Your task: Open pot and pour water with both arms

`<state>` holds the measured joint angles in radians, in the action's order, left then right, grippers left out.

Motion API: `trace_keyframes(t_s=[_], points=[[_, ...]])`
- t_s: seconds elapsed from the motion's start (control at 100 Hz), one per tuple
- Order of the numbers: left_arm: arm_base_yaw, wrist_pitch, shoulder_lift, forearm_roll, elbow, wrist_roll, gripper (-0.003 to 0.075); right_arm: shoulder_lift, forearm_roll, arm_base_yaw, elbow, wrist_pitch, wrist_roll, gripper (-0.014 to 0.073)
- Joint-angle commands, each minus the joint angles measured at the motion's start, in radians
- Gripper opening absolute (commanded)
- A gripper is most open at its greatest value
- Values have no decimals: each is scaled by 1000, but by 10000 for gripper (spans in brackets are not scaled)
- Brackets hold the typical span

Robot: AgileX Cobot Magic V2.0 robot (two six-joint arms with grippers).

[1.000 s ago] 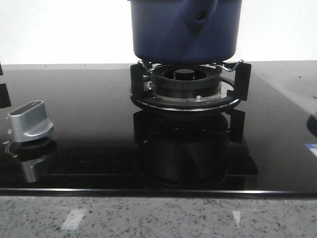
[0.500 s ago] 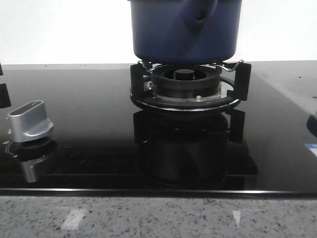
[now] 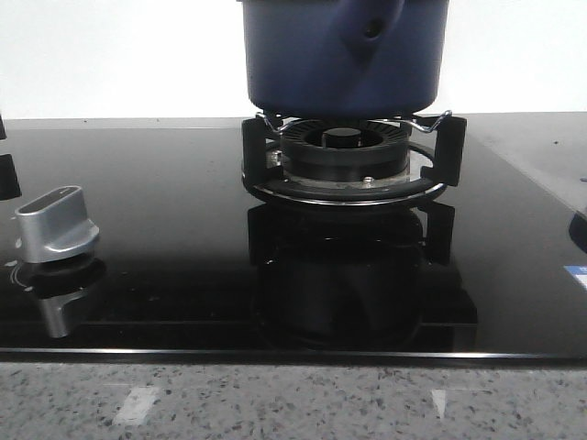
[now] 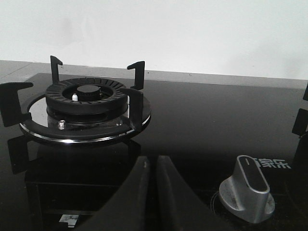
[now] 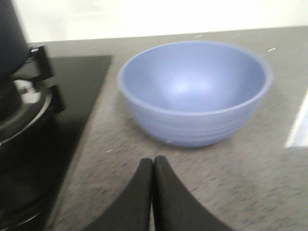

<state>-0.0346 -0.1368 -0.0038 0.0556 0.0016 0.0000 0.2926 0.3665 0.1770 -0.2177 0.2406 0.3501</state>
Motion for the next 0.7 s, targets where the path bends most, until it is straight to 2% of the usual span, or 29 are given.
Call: trace_keyframes(t_s=[0.0,0.07,0.16,0.3,0.44,0.48,0.55,0.69], points=[[1,73,-28,0,30,-10,-20,-11,-205,-23,-11,-157,-155,-47],[1,73,-28,0,30,-10,-20,-33,-303,-61,18,-212,-228,-47],[1,73,-28,0,30,-10,-20,-61,-366,-122,72,-241,-296,-47],[1,73,-28,0,30,-10,-20,-121,-366,-195,169,-265,-314,-47],[1,73,-28,0,30,-10,-20,-211,-366,-198,257,-284,-324,-47],[1,73,-28,0,30,-10,-20,-241,-366,-198,255,-215,-337,-47],[1,73,-28,0,30,-10,-20,-285,-374,-198,255,-178,-337,-47],[1,73,-28,0,30,-10,-20,-322,-366,-198,255,-172,-339,-47]])
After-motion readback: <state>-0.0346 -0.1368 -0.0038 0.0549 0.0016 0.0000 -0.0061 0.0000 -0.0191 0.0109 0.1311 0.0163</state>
